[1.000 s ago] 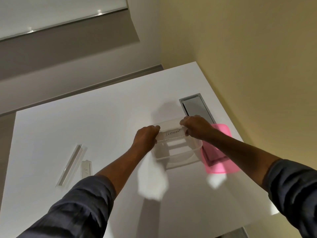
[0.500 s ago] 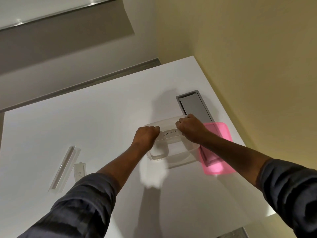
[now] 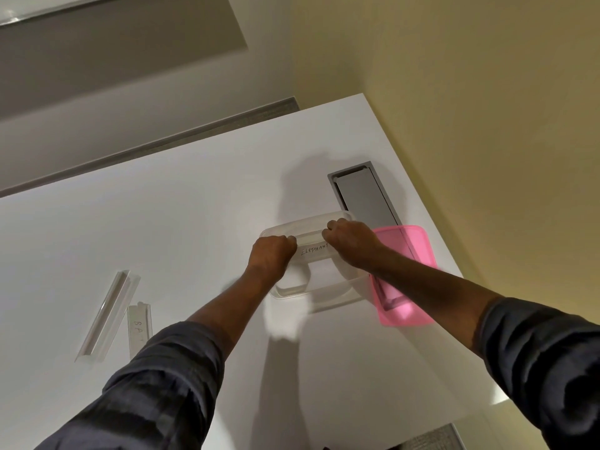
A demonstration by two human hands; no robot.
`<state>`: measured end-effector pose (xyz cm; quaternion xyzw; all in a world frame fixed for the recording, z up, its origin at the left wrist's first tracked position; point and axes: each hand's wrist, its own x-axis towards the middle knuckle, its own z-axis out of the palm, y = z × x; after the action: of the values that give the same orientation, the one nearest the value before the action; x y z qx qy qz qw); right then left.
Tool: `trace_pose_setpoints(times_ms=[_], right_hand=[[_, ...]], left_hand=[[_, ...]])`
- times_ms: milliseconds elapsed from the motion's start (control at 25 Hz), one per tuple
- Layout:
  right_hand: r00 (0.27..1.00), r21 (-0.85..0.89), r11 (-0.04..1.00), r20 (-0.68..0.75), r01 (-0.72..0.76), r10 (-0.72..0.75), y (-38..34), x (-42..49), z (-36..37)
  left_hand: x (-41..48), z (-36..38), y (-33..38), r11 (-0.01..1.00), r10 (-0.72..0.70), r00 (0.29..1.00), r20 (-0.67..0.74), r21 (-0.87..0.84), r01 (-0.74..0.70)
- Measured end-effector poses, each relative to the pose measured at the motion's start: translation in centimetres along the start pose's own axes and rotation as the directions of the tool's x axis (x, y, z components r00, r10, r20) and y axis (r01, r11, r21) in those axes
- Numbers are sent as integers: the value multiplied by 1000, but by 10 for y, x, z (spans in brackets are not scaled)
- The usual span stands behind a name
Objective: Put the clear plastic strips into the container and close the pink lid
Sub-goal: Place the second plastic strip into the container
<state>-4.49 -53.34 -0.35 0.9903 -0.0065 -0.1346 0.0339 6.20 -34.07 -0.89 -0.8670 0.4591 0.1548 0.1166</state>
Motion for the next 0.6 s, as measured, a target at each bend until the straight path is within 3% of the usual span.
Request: trace_pose_setpoints(times_ms=[440, 600], right_hand=[[998, 49, 998, -53, -34, 36, -1, -1, 3], [995, 116, 991, -72, -60, 69, -3, -4, -1]], left_hand=[[-2, 6, 3, 999, -15, 1000, 0, 29, 15], [-6, 2, 2, 997, -20, 999, -45, -82, 17]])
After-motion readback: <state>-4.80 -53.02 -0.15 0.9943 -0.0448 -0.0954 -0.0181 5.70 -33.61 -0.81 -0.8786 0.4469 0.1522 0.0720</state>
